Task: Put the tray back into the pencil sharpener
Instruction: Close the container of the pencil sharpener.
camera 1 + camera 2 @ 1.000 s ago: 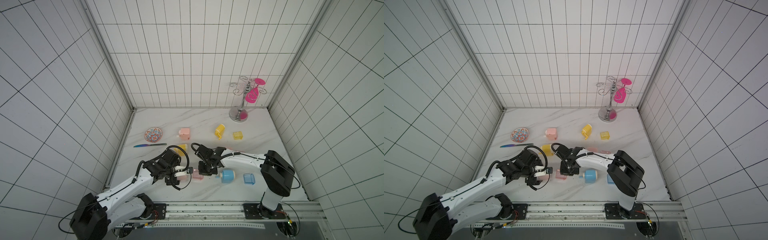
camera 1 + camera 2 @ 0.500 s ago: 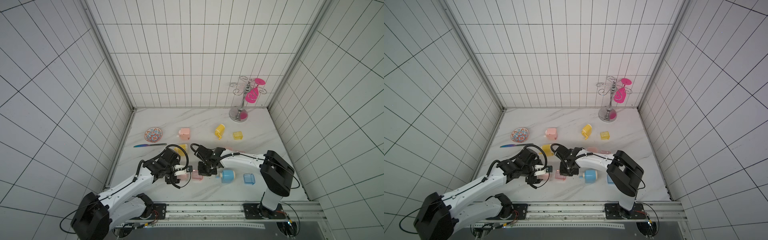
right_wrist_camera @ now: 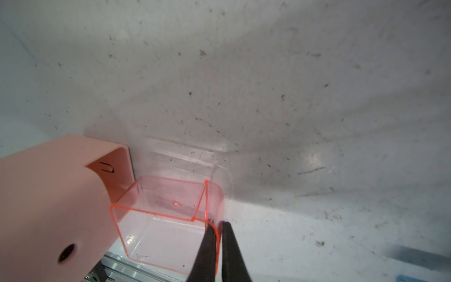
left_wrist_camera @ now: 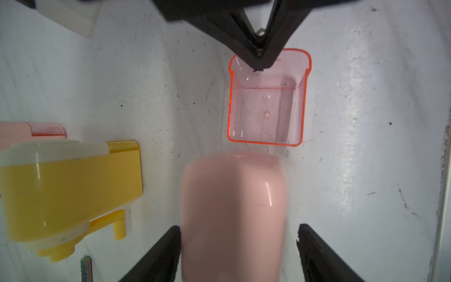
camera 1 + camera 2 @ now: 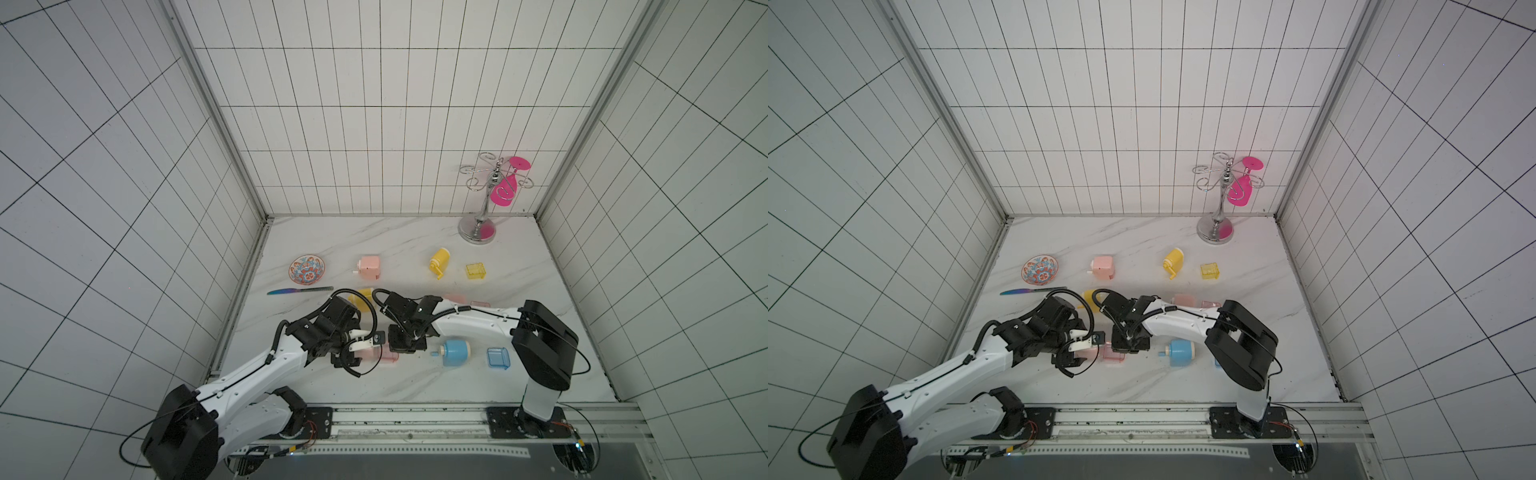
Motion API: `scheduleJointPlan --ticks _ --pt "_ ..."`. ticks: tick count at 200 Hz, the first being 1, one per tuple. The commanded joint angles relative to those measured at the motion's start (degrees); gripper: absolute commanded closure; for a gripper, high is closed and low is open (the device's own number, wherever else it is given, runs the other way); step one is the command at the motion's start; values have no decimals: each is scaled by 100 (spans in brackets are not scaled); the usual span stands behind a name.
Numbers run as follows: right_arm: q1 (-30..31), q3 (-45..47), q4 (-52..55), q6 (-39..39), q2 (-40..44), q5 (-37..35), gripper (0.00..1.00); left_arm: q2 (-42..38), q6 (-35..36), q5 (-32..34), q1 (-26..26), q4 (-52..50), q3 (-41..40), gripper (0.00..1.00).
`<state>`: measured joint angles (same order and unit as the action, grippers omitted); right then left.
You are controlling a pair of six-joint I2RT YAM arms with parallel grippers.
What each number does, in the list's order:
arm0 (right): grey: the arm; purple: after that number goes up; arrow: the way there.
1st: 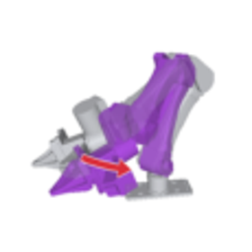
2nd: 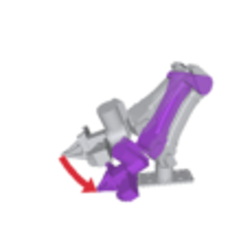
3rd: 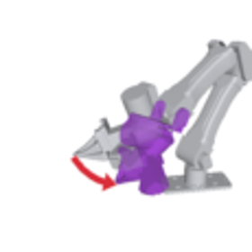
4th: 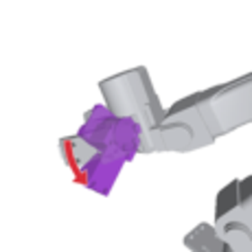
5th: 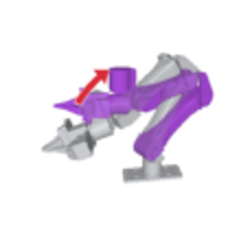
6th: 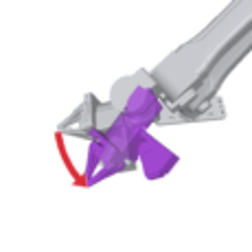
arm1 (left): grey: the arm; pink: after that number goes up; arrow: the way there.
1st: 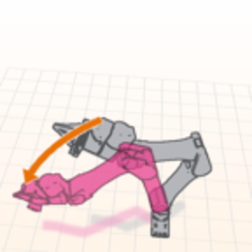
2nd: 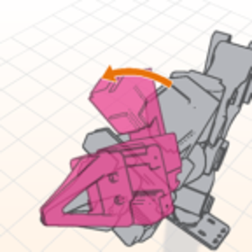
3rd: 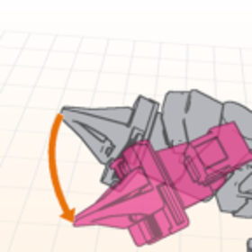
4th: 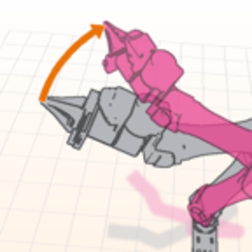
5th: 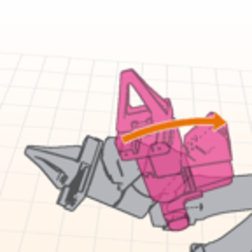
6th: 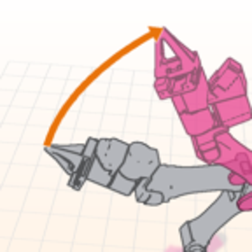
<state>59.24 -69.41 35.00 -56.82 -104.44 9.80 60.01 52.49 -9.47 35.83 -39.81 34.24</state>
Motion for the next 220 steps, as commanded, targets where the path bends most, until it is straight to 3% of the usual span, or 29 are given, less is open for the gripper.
scheduleJointPlan --ticks 1,220 --pt "50 -274 346 -150 -118 -147 91 -103 57 -142 -15 139 -76 22" --pt "127 -829 848 -34 -401 -230 88 -182 56 -145 -15 200 -97 23"
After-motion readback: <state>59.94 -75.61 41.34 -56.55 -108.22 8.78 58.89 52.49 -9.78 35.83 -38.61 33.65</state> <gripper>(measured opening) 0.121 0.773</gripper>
